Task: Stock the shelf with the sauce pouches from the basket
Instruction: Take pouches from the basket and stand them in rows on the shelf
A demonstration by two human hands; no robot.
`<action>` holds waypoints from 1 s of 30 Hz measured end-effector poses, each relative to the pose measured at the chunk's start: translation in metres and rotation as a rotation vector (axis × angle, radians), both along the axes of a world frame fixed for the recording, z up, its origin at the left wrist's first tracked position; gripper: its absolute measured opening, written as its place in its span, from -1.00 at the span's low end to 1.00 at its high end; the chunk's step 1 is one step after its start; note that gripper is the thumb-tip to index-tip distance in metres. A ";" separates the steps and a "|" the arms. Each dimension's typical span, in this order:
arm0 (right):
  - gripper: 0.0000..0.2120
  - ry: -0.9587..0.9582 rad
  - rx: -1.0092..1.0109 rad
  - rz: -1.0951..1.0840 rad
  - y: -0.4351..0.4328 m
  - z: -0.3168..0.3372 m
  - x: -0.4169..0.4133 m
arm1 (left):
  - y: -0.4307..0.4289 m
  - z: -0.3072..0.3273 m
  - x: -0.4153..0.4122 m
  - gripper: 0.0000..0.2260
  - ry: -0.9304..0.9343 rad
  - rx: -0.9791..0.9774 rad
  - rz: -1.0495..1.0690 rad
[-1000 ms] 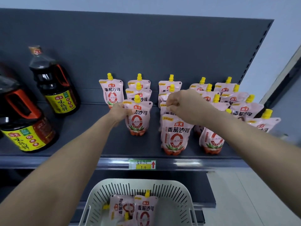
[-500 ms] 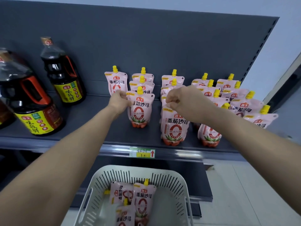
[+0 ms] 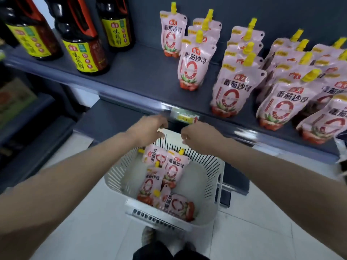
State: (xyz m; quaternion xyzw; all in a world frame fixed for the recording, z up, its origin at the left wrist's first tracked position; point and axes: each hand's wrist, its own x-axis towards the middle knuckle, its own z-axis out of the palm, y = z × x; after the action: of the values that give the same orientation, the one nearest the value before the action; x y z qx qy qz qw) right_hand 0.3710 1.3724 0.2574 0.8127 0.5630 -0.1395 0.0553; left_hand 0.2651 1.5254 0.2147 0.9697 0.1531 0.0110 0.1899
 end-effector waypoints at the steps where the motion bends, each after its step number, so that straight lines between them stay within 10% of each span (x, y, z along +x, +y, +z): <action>1: -0.81 0.047 -0.049 -0.021 0.000 -0.019 0.001 | -0.003 -0.016 -0.008 -0.76 0.087 -0.020 0.049; 11: -0.81 0.443 -0.205 -0.586 0.005 -0.195 0.013 | -0.017 -0.164 -0.026 -0.54 0.547 -0.403 0.416; 18: -0.63 0.953 0.144 -1.376 0.013 -0.252 0.019 | -0.015 -0.227 -0.016 -0.53 0.618 -0.637 0.604; 23: -0.62 1.074 0.195 -1.435 0.016 -0.270 0.015 | -0.010 -0.234 -0.006 -0.28 0.623 -0.648 0.703; 30: -0.65 1.149 0.260 -1.457 0.013 -0.262 0.011 | -0.003 -0.235 -0.012 -0.47 0.676 -0.835 0.792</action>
State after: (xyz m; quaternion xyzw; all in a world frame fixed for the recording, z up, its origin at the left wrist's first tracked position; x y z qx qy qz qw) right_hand 0.3824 1.3859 -0.0041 0.7713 -0.1328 -0.4559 -0.4238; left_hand 0.2536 1.5222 -0.0207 0.6354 0.5402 -0.2848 0.4726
